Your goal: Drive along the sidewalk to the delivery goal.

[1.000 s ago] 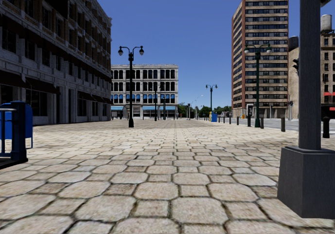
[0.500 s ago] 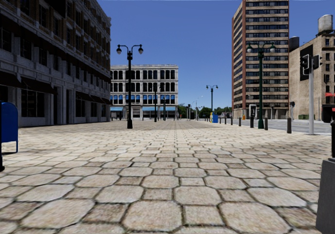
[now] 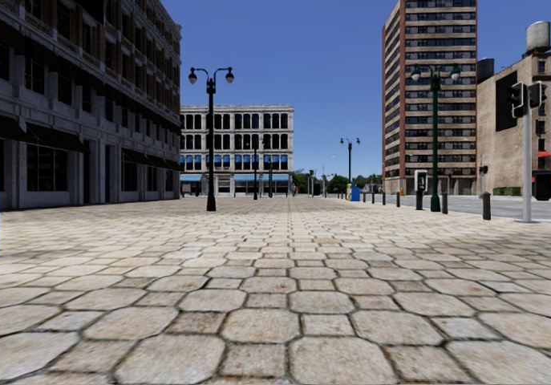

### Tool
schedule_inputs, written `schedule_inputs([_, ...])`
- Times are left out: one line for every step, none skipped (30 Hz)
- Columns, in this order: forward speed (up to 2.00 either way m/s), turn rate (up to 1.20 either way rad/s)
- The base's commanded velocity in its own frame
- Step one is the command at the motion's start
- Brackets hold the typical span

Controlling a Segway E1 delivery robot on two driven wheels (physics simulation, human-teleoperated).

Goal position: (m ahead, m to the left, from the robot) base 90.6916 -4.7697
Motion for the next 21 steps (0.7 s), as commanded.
schedule_inputs([0.95, 0.0])
schedule_inputs([0.95, 0.0])
schedule_inputs([0.95, 0.0])
schedule_inputs([0.95, 0.0])
schedule_inputs([0.95, 0.0])
schedule_inputs([0.95, 0.0])
schedule_inputs([0.95, 0.0])
schedule_inputs([0.95, 0.0])
schedule_inputs([0.95, 0.0])
schedule_inputs([0.95, 0.0])
schedule_inputs([0.95, 0.0])
schedule_inputs([0.95, 0.0])
schedule_inputs([0.95, 0.0])
schedule_inputs([0.95, 0.0])
schedule_inputs([0.95, 0.0])
schedule_inputs([0.96, 0.0])
schedule_inputs([0.96, 0.0])
schedule_inputs([0.97, 0.0])
schedule_inputs([0.99, 0.0])
schedule_inputs([1.05, 0.0])
schedule_inputs([1.28, 0.0])
